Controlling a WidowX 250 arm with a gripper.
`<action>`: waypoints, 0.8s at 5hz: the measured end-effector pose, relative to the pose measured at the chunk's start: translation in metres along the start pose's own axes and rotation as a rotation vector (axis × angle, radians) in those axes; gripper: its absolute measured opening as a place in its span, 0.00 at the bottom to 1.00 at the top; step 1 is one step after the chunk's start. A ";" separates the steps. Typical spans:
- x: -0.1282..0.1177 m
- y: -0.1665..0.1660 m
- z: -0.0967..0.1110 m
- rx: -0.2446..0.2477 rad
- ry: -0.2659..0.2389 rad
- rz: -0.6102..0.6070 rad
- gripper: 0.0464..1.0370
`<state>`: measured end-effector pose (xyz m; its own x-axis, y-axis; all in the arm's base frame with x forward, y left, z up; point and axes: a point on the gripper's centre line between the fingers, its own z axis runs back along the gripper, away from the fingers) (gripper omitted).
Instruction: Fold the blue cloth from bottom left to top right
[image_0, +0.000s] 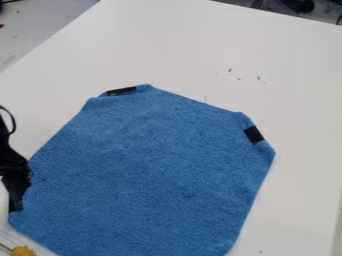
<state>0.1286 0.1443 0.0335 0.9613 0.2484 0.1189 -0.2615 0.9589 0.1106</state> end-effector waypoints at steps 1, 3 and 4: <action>-0.003 0.002 -0.016 -0.031 0.018 0.001 0.96; 0.000 0.008 -0.032 -0.070 0.009 -0.001 0.93; 0.006 0.012 -0.033 -0.073 0.001 -0.011 0.69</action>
<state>0.1344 0.1616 0.0026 0.9642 0.2382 0.1167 -0.2442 0.9689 0.0393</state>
